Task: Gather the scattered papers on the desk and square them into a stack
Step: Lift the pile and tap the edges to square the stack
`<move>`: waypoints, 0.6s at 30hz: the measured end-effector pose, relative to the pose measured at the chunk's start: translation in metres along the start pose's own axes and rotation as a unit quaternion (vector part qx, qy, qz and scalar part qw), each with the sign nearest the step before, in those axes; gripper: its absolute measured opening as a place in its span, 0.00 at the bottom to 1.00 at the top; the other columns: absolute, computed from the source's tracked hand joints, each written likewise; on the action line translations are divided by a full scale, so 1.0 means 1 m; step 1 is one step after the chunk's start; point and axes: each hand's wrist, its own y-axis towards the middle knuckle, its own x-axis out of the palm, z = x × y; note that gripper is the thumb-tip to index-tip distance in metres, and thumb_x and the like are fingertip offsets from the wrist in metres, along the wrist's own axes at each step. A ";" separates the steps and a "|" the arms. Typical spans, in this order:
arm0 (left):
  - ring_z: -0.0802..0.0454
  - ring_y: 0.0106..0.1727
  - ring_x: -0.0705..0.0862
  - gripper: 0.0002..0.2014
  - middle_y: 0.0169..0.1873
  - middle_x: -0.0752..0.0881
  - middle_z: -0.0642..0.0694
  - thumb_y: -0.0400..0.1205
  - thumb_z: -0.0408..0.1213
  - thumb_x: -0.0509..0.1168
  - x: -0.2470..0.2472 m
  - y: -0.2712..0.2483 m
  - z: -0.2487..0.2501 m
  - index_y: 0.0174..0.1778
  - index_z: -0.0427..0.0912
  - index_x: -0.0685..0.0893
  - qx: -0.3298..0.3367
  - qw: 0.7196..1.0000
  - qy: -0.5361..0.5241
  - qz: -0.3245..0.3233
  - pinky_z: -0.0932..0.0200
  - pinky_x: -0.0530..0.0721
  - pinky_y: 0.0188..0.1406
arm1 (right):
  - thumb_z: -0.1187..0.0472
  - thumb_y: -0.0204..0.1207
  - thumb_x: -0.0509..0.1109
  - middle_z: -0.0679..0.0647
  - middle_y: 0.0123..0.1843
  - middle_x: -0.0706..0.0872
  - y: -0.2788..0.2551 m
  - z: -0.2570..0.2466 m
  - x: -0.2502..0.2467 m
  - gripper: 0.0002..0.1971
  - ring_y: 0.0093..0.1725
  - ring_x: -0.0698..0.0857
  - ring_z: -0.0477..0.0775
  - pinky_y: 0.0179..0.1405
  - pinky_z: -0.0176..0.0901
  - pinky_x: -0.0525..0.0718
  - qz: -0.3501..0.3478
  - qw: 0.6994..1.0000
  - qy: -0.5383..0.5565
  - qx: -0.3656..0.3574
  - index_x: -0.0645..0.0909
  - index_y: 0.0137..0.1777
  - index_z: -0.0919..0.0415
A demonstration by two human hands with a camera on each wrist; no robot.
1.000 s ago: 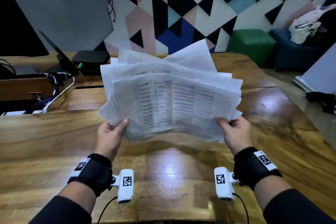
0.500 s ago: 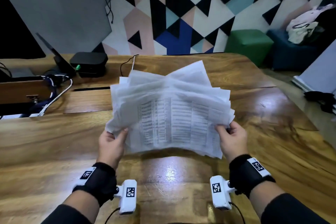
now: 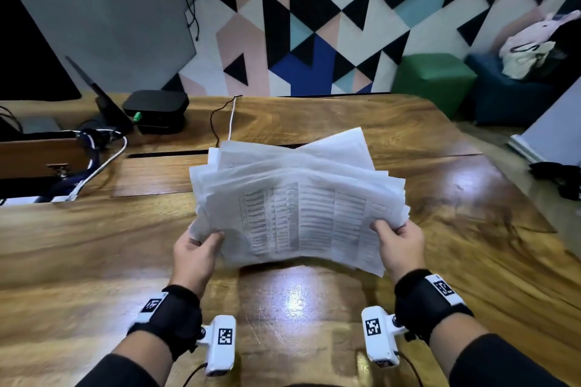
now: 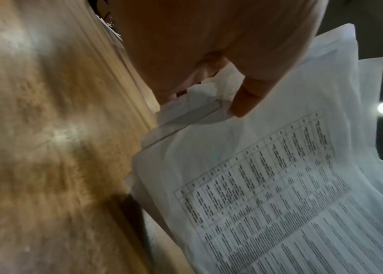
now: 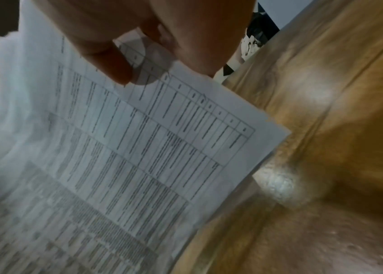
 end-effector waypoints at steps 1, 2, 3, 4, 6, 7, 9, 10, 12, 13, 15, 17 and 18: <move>0.54 0.41 0.84 0.14 0.40 0.88 0.47 0.78 0.18 0.66 -0.002 0.001 0.003 0.52 0.40 0.85 0.006 1.000 0.003 0.000 0.63 0.85 0.41 | 0.72 0.70 0.73 0.50 0.31 0.82 0.001 0.000 -0.001 0.11 0.27 0.76 0.35 0.32 0.38 0.77 -0.003 1.000 0.003 -0.003 0.81 0.30 0.59; 0.53 0.40 0.84 0.14 0.40 0.88 0.47 0.78 0.18 0.66 -0.004 0.002 0.004 0.51 0.40 0.85 0.007 1.000 0.008 -0.006 0.60 0.85 0.41 | 0.72 0.69 0.73 0.50 0.31 0.83 0.001 0.002 -0.003 0.10 0.29 0.77 0.37 0.34 0.40 0.78 -0.008 1.000 0.003 -0.005 0.82 0.31 0.60; 0.53 0.40 0.85 0.13 0.39 0.89 0.46 0.78 0.18 0.66 -0.006 0.002 0.003 0.50 0.40 0.86 0.000 1.000 0.012 -0.013 0.59 0.86 0.41 | 0.73 0.69 0.73 0.50 0.32 0.84 0.001 0.005 -0.006 0.10 0.30 0.78 0.38 0.36 0.40 0.79 -0.015 1.000 0.002 -0.008 0.82 0.32 0.59; 0.53 0.38 0.86 0.13 0.37 0.91 0.48 0.77 0.17 0.65 -0.008 0.001 0.000 0.49 0.39 0.86 -0.010 1.000 0.013 -0.021 0.60 0.87 0.39 | 0.74 0.69 0.73 0.49 0.32 0.84 0.000 0.009 -0.008 0.11 0.30 0.79 0.36 0.36 0.38 0.80 -0.021 1.000 -0.003 -0.010 0.83 0.32 0.58; 0.56 0.35 0.88 0.13 0.33 0.93 0.51 0.78 0.17 0.65 -0.011 -0.001 -0.006 0.46 0.39 0.86 -0.035 0.999 0.003 -0.028 0.65 0.87 0.34 | 0.77 0.71 0.71 0.42 0.28 0.85 -0.003 0.015 -0.011 0.15 0.26 0.78 0.32 0.34 0.33 0.80 -0.031 0.999 -0.007 -0.009 0.82 0.32 0.56; 0.57 0.34 0.89 0.13 0.33 0.93 0.52 0.78 0.17 0.66 -0.011 -0.002 -0.008 0.46 0.40 0.86 -0.046 0.998 -0.002 -0.031 0.66 0.88 0.33 | 0.77 0.72 0.70 0.41 0.25 0.86 -0.005 0.016 -0.012 0.15 0.25 0.79 0.32 0.33 0.31 0.80 -0.037 0.999 -0.006 -0.012 0.82 0.32 0.56; 0.59 0.35 0.90 0.12 0.34 0.94 0.52 0.78 0.18 0.67 -0.012 -0.002 -0.009 0.46 0.41 0.87 -0.057 0.998 -0.004 -0.039 0.66 0.88 0.34 | 0.77 0.72 0.70 0.37 0.25 0.87 -0.007 0.010 -0.012 0.14 0.26 0.80 0.33 0.35 0.33 0.81 -0.051 0.999 0.010 -0.017 0.83 0.34 0.56; 0.60 0.34 0.90 0.12 0.34 0.94 0.52 0.78 0.18 0.67 -0.013 -0.002 -0.009 0.46 0.41 0.87 -0.055 0.997 -0.002 -0.045 0.66 0.88 0.34 | 0.77 0.73 0.71 0.36 0.27 0.88 -0.007 0.004 -0.012 0.14 0.28 0.81 0.33 0.35 0.33 0.81 -0.058 0.998 0.026 -0.022 0.83 0.37 0.56; 0.61 0.32 0.90 0.12 0.33 0.94 0.53 0.78 0.18 0.67 -0.014 -0.003 -0.007 0.46 0.40 0.86 -0.052 0.997 0.001 -0.052 0.67 0.87 0.32 | 0.74 0.73 0.73 0.38 0.32 0.90 -0.002 -0.016 -0.012 0.12 0.32 0.83 0.35 0.35 0.28 0.82 -0.076 0.994 0.064 -0.048 0.84 0.42 0.54; 0.61 0.32 0.89 0.11 0.32 0.93 0.52 0.78 0.18 0.67 -0.015 -0.003 -0.006 0.46 0.39 0.86 -0.052 0.997 0.000 -0.055 0.68 0.87 0.32 | 0.72 0.73 0.74 0.40 0.34 0.90 0.001 -0.028 -0.012 0.11 0.34 0.83 0.35 0.36 0.26 0.81 -0.086 0.991 0.067 -0.076 0.85 0.45 0.53; 0.61 0.31 0.89 0.11 0.32 0.93 0.52 0.78 0.18 0.66 -0.016 -0.003 -0.005 0.47 0.38 0.86 -0.052 0.997 0.001 -0.060 0.68 0.87 0.31 | 0.66 0.71 0.78 0.43 0.41 0.89 0.009 -0.050 -0.009 0.13 0.39 0.83 0.36 0.40 0.26 0.80 -0.109 0.984 0.026 -0.141 0.85 0.52 0.49; 0.61 0.28 0.88 0.10 0.29 0.92 0.52 0.78 0.17 0.66 -0.016 -0.004 -0.005 0.47 0.36 0.85 -0.049 0.997 0.008 -0.065 0.70 0.84 0.26 | 0.60 0.70 0.80 0.50 0.46 0.88 0.017 -0.068 -0.003 0.17 0.42 0.83 0.41 0.42 0.29 0.80 -0.145 0.976 -0.014 -0.160 0.84 0.57 0.44; 0.62 0.26 0.86 0.10 0.27 0.92 0.53 0.78 0.17 0.66 -0.016 -0.005 -0.004 0.47 0.36 0.84 -0.047 0.997 0.014 -0.065 0.71 0.82 0.24 | 0.59 0.69 0.81 0.52 0.46 0.87 0.019 -0.074 0.000 0.18 0.42 0.83 0.43 0.42 0.29 0.80 -0.166 0.973 -0.022 -0.156 0.84 0.58 0.44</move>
